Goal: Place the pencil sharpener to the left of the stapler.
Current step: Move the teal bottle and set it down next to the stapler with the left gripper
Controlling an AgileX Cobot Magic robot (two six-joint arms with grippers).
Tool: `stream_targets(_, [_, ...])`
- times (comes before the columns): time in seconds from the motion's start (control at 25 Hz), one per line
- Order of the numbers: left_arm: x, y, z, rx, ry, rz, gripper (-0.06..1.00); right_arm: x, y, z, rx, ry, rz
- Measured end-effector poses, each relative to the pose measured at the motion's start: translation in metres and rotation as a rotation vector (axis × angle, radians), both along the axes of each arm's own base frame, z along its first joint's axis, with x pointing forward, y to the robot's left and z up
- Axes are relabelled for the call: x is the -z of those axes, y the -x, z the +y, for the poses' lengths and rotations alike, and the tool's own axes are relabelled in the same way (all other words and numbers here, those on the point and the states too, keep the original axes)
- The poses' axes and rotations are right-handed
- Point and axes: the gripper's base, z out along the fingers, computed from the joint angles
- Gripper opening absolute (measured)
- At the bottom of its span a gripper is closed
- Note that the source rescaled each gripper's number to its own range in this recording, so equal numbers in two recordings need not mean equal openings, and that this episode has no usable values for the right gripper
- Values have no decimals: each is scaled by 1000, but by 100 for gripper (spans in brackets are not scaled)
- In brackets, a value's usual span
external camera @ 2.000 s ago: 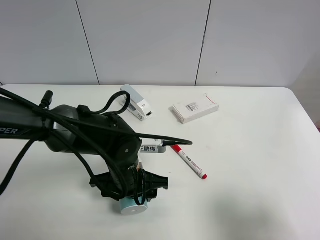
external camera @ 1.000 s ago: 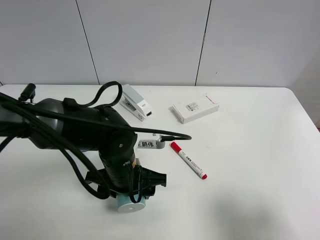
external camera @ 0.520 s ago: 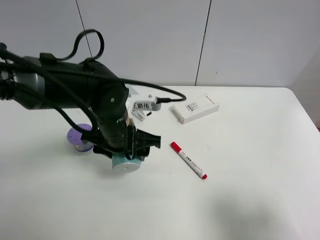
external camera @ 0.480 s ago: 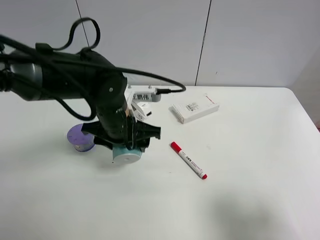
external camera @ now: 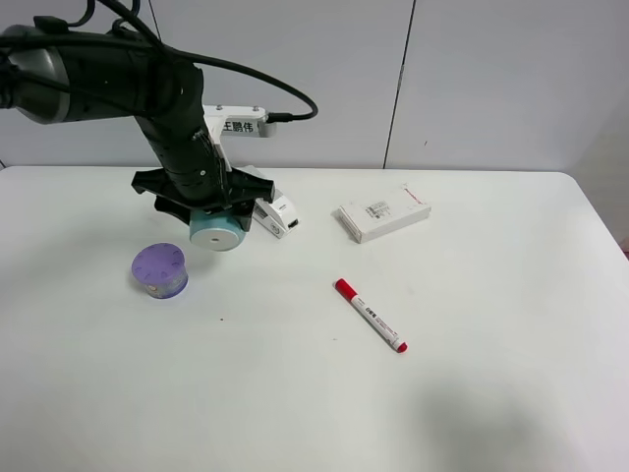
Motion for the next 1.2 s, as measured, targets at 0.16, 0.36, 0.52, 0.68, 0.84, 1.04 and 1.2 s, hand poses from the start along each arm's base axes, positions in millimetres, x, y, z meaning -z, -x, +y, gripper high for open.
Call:
stream_targets(0.16, [14, -19, 9, 14, -35, 28, 4, 0, 0, 0, 0, 0, 0])
stream_targets(0.36, [30, -44, 2, 61, -65, 60, 4, 0, 0, 0, 0, 0, 0])
stream_targets(0.52, [39, -64, -11, 96, -55, 82, 4, 0, 0, 0, 0, 0, 0])
stream_targets(0.68, [51, -72, -14, 117, -63, 107, 4, 0, 0, 0, 0, 0, 0])
stream_targets(0.84, [67, -75, -12, 121, -74, 135, 4, 0, 0, 0, 0, 0, 0])
stream_targets(1.04, [73, -78, -7, 127, -78, 141, 4, 0, 0, 0, 0, 0, 0])
stream_targets(1.2, [73, -81, -5, 129, -58, 135, 4, 0, 0, 0, 0, 0, 0])
